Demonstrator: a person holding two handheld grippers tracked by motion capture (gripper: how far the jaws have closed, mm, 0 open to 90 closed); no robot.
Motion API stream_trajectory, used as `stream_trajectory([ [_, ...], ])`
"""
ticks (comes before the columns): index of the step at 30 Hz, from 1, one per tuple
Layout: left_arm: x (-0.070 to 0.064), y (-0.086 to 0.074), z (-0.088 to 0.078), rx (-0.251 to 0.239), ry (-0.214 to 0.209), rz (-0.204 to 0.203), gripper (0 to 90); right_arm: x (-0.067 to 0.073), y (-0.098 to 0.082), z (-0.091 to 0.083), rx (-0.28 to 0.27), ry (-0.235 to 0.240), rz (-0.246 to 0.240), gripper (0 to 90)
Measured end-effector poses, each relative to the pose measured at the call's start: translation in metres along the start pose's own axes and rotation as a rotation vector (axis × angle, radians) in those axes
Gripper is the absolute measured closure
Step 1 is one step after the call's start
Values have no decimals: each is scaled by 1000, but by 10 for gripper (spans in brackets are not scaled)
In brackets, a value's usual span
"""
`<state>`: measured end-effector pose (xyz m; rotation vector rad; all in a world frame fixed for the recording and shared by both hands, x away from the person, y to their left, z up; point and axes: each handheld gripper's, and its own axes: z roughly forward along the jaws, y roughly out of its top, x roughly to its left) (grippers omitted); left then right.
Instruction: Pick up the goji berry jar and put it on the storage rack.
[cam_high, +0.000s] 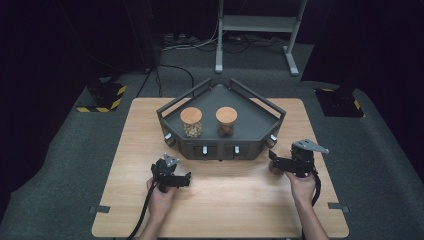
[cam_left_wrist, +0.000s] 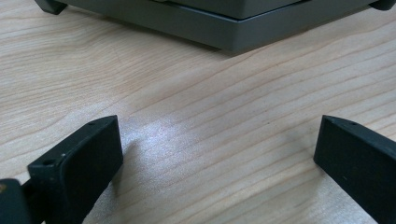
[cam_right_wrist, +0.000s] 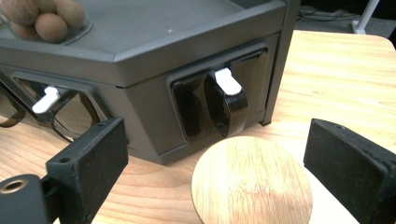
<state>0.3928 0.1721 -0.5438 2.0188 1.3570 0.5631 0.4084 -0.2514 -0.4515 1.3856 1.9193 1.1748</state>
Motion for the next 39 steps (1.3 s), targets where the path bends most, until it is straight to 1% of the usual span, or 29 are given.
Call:
stream_trajectory([
  [17,0,0,0,0,0,0,13,-6,-10,5,25,-13,6,64],
  [29,0,0,0,0,0,0,13,-8,-16,7,32,-7,13,62],
  [31,0,0,0,0,0,0,13,-8,-17,7,29,-8,7,61],
  [39,0,0,0,0,1,0,13,-9,-18,7,25,-12,12,59],
])
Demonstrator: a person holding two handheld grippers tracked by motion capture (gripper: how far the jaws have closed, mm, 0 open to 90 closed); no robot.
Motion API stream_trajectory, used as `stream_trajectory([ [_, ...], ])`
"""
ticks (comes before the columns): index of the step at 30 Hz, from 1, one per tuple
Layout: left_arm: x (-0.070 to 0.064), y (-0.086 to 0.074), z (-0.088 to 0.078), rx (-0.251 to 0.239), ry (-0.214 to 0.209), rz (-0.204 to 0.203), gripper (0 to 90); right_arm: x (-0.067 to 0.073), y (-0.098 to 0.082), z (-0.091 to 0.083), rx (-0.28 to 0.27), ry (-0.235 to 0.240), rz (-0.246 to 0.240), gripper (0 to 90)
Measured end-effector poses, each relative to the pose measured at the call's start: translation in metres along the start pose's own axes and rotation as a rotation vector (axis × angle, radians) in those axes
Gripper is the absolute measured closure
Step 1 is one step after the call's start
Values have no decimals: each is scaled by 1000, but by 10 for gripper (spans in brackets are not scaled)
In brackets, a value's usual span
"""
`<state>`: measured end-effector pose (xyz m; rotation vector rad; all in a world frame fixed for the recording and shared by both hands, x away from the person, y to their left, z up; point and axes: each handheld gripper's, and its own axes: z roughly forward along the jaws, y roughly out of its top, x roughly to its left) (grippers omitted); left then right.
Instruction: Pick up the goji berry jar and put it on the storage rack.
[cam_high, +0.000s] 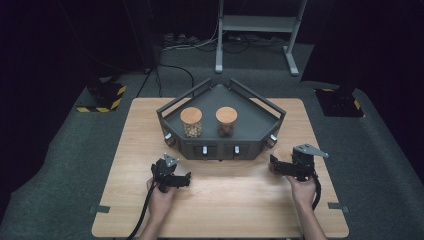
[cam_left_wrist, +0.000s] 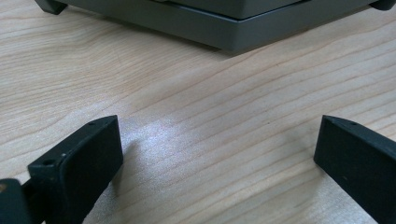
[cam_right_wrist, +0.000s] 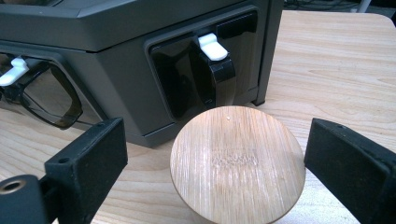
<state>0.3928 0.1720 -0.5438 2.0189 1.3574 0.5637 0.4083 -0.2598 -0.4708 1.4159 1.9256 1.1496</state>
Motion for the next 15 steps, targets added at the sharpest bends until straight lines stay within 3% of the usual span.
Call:
stream_trajectory([
  [15,0,0,0,0,0,0,13,-4,-6,6,38,-12,6,58],
])
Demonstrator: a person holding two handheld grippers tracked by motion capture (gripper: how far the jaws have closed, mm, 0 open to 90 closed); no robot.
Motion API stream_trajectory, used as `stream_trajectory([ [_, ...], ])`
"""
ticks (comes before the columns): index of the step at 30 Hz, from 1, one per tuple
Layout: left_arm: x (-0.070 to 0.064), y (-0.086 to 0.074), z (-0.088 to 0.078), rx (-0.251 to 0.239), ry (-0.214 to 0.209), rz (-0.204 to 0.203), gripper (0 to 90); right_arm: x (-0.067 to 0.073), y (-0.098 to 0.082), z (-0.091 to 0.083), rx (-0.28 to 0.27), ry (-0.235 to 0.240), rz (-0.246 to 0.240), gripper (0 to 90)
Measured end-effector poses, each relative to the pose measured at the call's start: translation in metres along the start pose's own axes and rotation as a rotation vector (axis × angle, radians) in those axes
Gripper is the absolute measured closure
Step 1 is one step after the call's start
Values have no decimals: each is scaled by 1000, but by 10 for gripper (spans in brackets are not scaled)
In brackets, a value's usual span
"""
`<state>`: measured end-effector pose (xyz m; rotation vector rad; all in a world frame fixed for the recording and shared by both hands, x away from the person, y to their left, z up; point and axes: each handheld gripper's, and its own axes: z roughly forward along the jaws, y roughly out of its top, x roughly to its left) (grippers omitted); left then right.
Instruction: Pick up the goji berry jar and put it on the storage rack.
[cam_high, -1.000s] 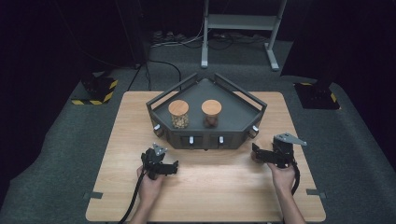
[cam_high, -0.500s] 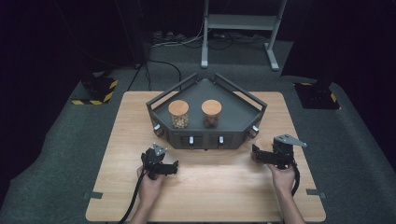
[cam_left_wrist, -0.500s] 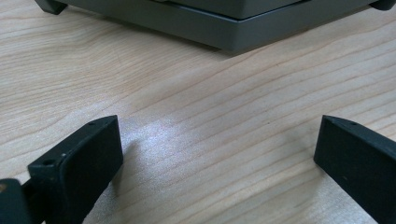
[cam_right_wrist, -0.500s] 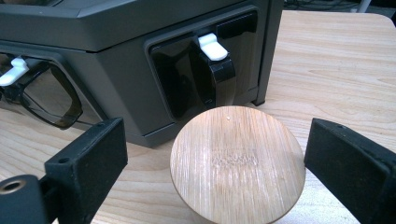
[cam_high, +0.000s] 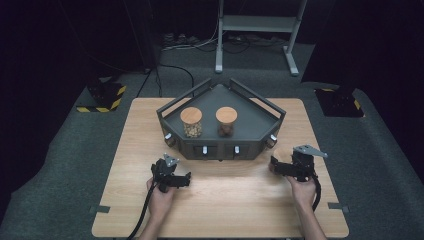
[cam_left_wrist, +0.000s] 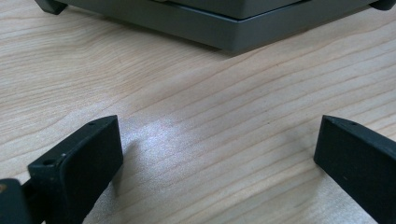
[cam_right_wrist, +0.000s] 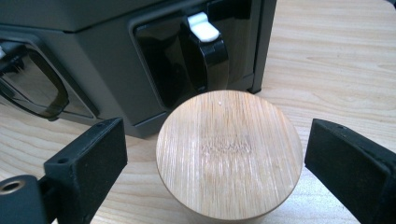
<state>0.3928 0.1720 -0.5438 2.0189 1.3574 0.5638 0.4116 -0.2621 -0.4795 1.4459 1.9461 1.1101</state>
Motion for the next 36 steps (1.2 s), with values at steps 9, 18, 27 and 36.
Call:
stream_trajectory([
  [9,0,0,0,0,0,0,13,-2,-5,7,34,-6,3,65],
  [18,0,0,0,0,0,0,13,-6,-11,10,51,-10,19,75],
  [27,0,0,0,0,0,0,13,-7,-17,15,67,-20,24,86],
  [36,0,0,0,0,0,-1,13,-7,-21,17,66,-34,20,108],
])
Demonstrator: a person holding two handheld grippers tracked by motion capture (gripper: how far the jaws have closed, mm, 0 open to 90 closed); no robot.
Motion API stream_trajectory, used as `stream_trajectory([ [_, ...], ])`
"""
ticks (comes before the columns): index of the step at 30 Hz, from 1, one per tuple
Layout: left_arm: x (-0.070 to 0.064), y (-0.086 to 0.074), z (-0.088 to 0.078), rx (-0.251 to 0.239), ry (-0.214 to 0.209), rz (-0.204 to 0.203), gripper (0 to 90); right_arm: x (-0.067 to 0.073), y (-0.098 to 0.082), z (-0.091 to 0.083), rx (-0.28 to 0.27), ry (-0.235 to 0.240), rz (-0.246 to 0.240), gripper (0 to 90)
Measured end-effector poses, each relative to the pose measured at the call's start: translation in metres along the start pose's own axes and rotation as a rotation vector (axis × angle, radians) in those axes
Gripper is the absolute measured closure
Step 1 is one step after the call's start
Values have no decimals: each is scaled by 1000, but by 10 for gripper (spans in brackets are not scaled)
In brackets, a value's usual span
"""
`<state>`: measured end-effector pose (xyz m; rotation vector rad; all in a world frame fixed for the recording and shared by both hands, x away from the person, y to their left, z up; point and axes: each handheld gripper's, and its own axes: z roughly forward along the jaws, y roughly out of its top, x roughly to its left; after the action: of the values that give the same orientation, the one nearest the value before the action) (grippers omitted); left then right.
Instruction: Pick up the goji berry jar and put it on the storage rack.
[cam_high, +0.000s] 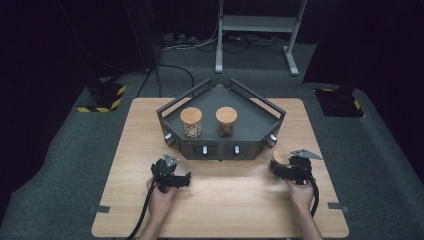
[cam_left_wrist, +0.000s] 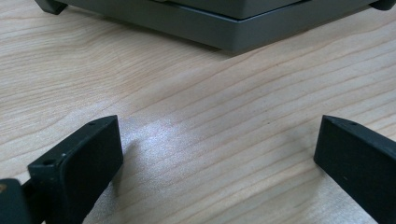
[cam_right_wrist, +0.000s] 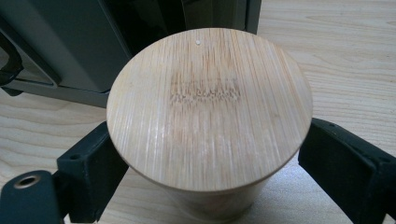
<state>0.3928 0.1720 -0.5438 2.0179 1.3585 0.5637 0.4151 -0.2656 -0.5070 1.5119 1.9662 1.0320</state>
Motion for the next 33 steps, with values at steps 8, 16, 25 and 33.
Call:
stream_trajectory([
  [8,0,0,0,0,0,0,13,1,-1,2,-2,-11,-9,128],
  [16,0,0,0,0,0,0,13,5,-1,6,-10,-23,-22,151],
  [25,0,0,0,0,0,1,13,4,-2,8,-14,-31,-12,167],
  [33,0,0,0,0,0,1,13,5,-2,10,-20,-26,-16,195],
])
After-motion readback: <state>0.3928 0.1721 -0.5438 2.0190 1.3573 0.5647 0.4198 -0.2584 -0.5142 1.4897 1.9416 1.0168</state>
